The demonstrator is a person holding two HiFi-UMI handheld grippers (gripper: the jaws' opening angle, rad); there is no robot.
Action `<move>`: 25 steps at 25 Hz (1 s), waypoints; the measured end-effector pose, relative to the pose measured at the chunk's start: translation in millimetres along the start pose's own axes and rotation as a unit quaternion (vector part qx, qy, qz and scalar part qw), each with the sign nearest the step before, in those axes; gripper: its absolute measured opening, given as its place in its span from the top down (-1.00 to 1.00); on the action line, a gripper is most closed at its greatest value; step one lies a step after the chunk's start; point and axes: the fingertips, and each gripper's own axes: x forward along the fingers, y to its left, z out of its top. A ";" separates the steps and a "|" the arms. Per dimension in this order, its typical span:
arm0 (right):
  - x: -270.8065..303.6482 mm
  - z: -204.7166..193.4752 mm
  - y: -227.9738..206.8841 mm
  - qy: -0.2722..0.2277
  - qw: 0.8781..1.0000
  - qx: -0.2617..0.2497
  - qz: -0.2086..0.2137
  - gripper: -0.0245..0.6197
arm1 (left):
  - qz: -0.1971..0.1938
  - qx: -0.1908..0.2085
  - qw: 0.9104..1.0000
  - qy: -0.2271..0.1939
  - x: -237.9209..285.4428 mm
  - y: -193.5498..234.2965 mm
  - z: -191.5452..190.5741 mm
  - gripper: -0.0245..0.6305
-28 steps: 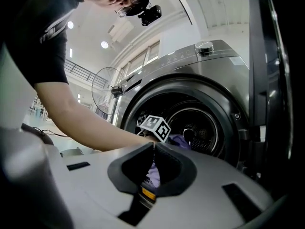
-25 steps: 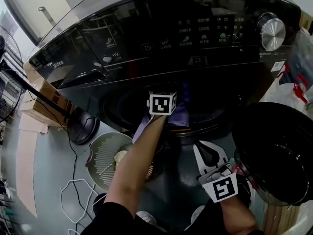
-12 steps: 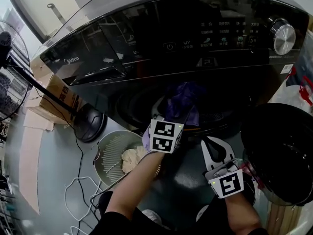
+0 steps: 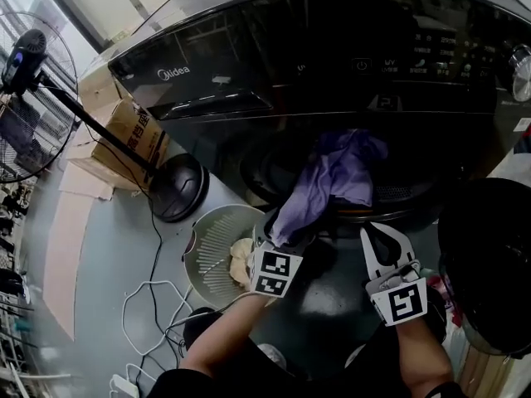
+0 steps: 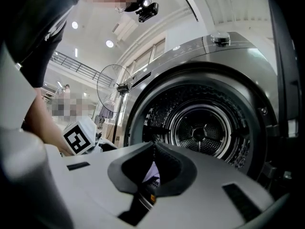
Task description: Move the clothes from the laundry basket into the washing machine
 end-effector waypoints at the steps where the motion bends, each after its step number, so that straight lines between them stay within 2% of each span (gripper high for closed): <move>1: 1.2 -2.6 2.8 0.003 1.000 0.000 0.003 0.89 | 0.000 -0.004 1.000 0.012 -1.5 2.1 -13.2 -0.16; 5: 7.7 -5.2 8.6 0.009 1.000 -0.002 0.010 0.89 | -0.016 -0.014 0.999 0.050 7.4 -0.3 -54.6 -0.16; 9: 8.2 -4.3 13.4 0.008 1.000 -0.003 0.011 0.89 | 0.006 -0.073 0.995 0.060 12.2 13.4 -72.4 -0.13; 13: 6.0 -5.6 15.9 0.012 1.000 -0.007 0.013 0.89 | 0.036 -0.079 0.995 0.049 11.8 26.6 -69.8 0.30; 16: 4.4 -1.7 16.0 0.007 1.000 -0.012 0.013 0.89 | 0.048 -0.072 0.996 0.037 6.4 31.4 -58.9 0.78; 21: 2.4 -0.8 11.5 0.006 1.000 -0.013 0.007 0.89 | 0.033 -0.073 0.997 -0.016 -3.4 23.6 -14.4 0.83; 25: 1.4 -0.3 6.5 0.001 1.000 -0.011 0.003 0.89 | 0.009 -0.113 0.992 -0.058 -0.4 22.9 28.2 0.83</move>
